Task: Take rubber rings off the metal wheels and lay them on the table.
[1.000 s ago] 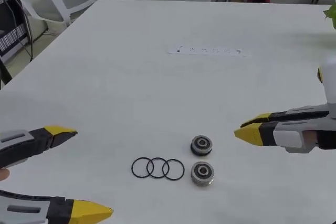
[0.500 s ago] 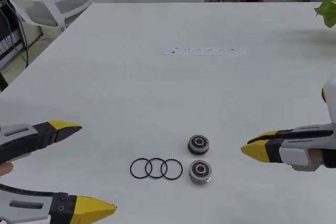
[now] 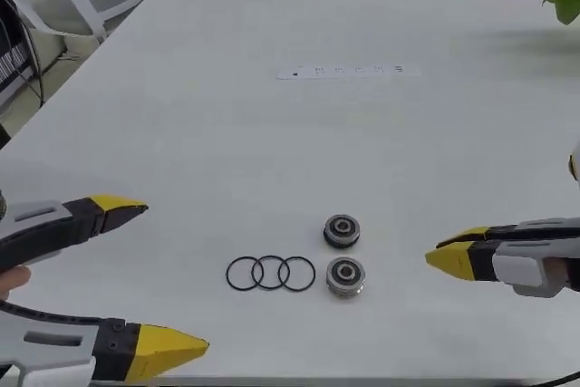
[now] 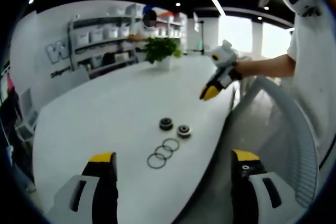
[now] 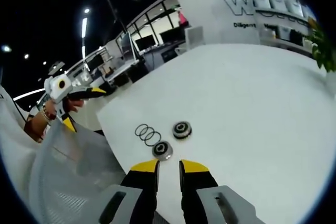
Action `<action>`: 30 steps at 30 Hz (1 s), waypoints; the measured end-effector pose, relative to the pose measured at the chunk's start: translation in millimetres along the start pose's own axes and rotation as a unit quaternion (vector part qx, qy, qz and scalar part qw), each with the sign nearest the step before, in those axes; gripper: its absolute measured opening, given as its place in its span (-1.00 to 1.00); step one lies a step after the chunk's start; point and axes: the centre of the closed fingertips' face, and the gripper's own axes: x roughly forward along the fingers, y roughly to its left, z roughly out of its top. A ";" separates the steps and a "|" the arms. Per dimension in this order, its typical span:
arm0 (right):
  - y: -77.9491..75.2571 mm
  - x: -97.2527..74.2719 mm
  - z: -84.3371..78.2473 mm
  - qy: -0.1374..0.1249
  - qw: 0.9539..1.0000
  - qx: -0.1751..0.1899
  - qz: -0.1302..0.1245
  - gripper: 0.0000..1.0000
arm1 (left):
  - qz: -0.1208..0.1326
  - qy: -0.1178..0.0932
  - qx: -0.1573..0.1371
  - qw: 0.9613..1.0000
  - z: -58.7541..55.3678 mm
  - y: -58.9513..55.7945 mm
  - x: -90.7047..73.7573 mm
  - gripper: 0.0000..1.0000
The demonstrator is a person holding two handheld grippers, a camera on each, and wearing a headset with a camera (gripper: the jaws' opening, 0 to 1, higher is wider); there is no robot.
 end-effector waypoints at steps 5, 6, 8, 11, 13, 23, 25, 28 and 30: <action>-1.6 -1.2 -4.8 0.003 1.000 0.003 -0.005 -0.75 | 0.000 -0.002 0.002 1.000 1.8 1.5 -0.5 0.82; -2.2 -1.5 -5.9 0.004 1.000 0.004 -0.006 -0.75 | 0.000 -0.003 0.003 1.000 2.4 1.9 -0.9 0.82; -2.9 -1.9 -7.6 0.004 1.000 0.006 -0.007 -0.75 | 0.000 -0.003 0.004 1.000 3.1 3.1 -1.4 0.82; -3.4 -2.3 -10.3 0.004 1.000 0.009 -0.008 -0.75 | 0.003 -0.003 0.006 1.000 4.0 5.9 -1.5 0.81; -3.3 -2.2 -12.9 0.005 1.000 0.011 -0.009 -0.75 | 0.002 -0.005 0.007 1.000 5.9 6.7 -1.0 0.81; -5.5 -1.2 -20.7 0.008 1.000 0.020 -0.010 -0.75 | -0.001 -0.002 0.031 1.000 17.0 11.1 5.2 0.77; -6.1 -1.1 -21.9 0.007 1.000 0.022 -0.010 -0.75 | -0.003 -0.004 0.033 0.999 20.4 11.8 6.5 0.77; -7.3 -0.5 -24.7 0.008 1.000 0.026 -0.010 -0.75 | -0.010 -0.004 0.035 0.999 23.3 11.6 9.6 0.78; -8.1 0.0 -26.9 0.009 1.000 0.027 -0.011 -0.75 | -0.011 -0.002 0.043 0.999 25.0 12.1 12.1 0.78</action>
